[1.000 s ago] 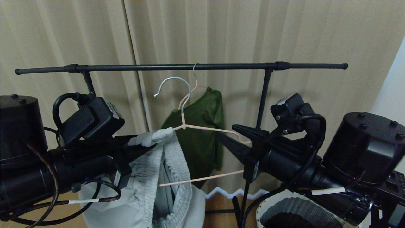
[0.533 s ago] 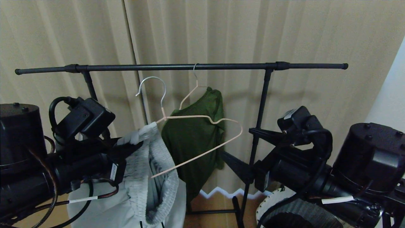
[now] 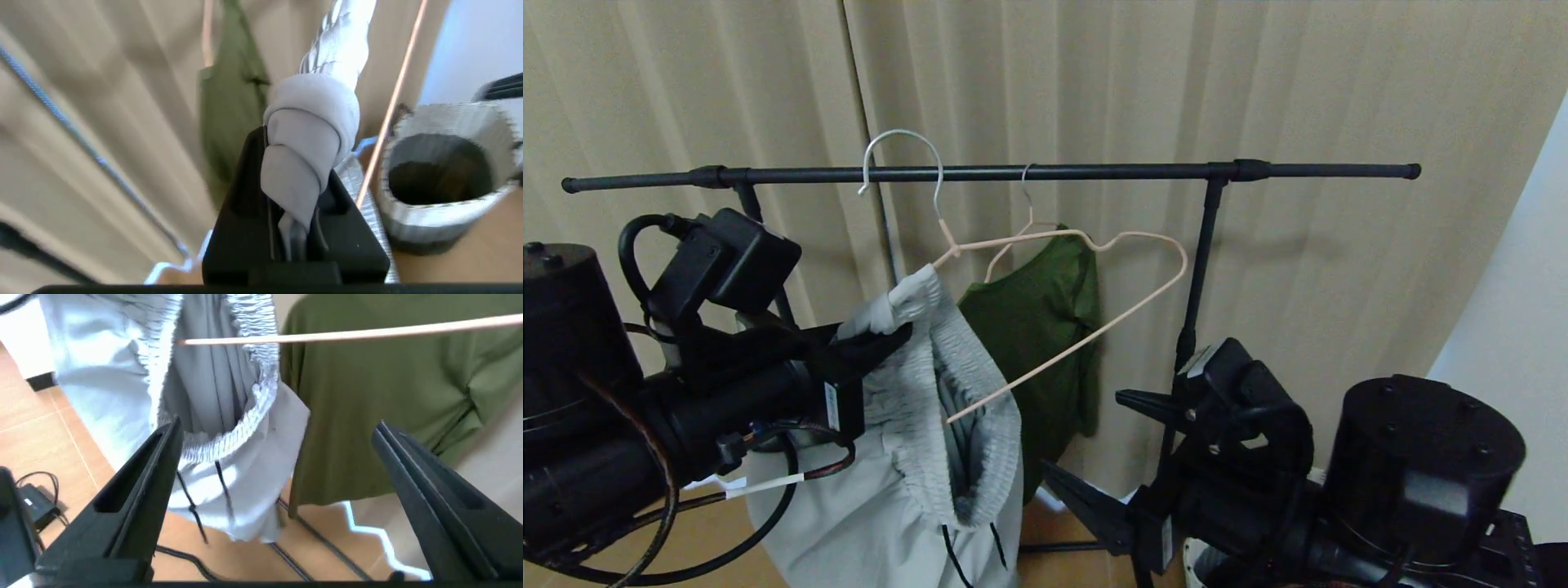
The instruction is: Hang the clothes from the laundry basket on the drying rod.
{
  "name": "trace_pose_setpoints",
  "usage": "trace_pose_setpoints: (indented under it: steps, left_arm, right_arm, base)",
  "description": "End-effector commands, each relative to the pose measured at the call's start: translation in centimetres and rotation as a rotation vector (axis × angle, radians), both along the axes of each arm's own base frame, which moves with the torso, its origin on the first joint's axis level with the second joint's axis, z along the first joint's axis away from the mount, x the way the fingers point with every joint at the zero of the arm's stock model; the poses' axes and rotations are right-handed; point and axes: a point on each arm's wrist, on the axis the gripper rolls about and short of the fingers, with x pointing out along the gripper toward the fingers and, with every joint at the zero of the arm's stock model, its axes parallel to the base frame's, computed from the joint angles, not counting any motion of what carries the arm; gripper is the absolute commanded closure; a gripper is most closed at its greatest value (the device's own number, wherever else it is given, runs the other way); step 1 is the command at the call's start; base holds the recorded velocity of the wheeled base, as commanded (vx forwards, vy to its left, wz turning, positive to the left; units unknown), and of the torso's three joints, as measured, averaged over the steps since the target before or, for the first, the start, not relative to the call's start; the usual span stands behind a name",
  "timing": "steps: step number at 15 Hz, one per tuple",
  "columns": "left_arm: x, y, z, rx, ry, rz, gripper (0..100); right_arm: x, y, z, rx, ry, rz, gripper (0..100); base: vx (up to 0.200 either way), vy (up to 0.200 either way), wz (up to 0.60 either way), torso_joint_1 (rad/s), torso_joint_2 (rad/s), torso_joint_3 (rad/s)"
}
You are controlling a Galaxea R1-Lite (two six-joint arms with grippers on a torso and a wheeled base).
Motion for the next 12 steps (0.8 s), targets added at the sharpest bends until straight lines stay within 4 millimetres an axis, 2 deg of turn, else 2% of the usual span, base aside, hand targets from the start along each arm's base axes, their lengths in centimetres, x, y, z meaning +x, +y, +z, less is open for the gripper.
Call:
trace_pose_setpoints:
  steps: [1,5,9,10,12]
  left_arm:
    - [-0.2,-0.3,0.1,-0.009,-0.001,-0.018,100]
    - [-1.0,-0.8,1.0,-0.033,-0.042,-0.054,100]
    - [-1.5,-0.9,1.4,-0.042,-0.062,-0.074,100]
    - [-1.5,-0.9,1.4,-0.043,-0.063,-0.074,100]
    - [-1.7,-0.8,1.5,-0.047,-0.066,-0.076,100]
  right_arm:
    - [0.9,1.4,-1.0,-0.013,0.029,-0.001,0]
    - [2.3,3.2,-2.3,-0.031,0.055,-0.005,0]
    - [3.6,3.5,-3.5,-0.055,0.074,-0.033,0]
    - [3.7,3.3,-3.5,-0.053,0.073,-0.042,100]
    - [4.2,2.9,-3.4,-0.048,0.071,-0.063,100]
  base:
    - [0.0,0.0,0.0,0.0,0.0,0.0]
    - [0.0,0.0,0.0,0.0,0.0,0.0]
    - [0.0,0.0,0.0,0.0,0.0,0.0]
    - [0.0,0.0,0.0,0.0,0.0,0.0]
    - [0.0,0.0,0.0,0.0,0.0,0.0]
